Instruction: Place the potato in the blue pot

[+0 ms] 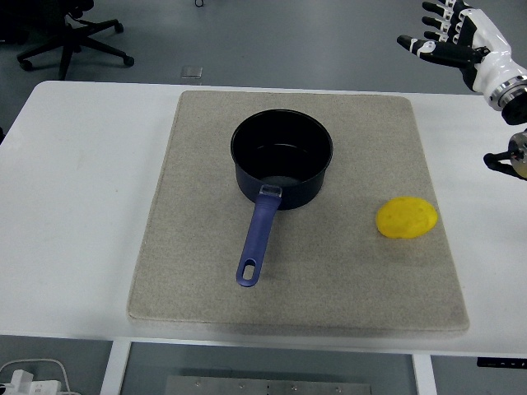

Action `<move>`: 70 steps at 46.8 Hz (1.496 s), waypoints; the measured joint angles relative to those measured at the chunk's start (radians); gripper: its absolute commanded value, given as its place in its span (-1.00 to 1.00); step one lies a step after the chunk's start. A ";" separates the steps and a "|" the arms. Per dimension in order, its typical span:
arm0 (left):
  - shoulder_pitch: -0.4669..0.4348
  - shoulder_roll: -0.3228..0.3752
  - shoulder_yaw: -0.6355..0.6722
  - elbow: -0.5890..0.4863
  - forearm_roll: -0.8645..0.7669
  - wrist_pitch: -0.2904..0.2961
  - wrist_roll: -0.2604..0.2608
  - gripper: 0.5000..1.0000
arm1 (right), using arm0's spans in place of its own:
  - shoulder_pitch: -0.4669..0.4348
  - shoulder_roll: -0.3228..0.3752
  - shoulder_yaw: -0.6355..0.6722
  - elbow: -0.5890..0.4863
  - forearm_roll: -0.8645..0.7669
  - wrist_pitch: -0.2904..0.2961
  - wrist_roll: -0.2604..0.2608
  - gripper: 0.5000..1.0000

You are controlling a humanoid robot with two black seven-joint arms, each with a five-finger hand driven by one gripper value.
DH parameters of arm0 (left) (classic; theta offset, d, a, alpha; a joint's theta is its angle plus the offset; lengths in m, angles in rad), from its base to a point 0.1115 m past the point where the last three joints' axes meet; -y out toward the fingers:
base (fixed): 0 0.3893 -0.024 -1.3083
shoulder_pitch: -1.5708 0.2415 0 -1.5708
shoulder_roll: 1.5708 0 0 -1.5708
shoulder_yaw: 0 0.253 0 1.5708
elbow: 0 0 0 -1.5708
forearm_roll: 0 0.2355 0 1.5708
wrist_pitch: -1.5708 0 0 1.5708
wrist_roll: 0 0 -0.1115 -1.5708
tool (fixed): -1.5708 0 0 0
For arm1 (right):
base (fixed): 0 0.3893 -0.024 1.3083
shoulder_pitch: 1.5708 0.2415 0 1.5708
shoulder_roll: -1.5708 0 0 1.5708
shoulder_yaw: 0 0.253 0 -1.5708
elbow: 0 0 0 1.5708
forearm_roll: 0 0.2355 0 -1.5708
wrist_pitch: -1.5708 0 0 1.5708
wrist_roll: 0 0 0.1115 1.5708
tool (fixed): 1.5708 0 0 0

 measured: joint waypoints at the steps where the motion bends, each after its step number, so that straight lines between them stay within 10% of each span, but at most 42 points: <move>1: 0.000 0.000 0.000 0.000 0.000 0.000 0.000 0.98 | 0.014 -0.014 -0.026 0.008 -0.010 0.001 0.000 0.69; 20: 0.000 0.000 0.000 0.000 0.000 0.000 0.000 0.98 | 0.073 -0.265 -0.215 0.196 -0.224 0.053 0.020 0.69; 39: 0.000 0.000 0.000 0.000 0.000 0.000 0.000 0.98 | 0.071 -0.501 -0.225 0.355 -0.511 0.279 0.051 0.69; 55: 0.000 0.000 0.000 0.000 0.000 0.000 0.000 0.98 | 0.069 -0.474 -0.224 0.398 -0.698 0.419 0.051 0.69; 70: 0.000 0.000 0.000 0.000 0.000 0.000 0.000 0.98 | 0.011 -0.342 -0.228 0.362 -0.881 0.371 0.048 0.69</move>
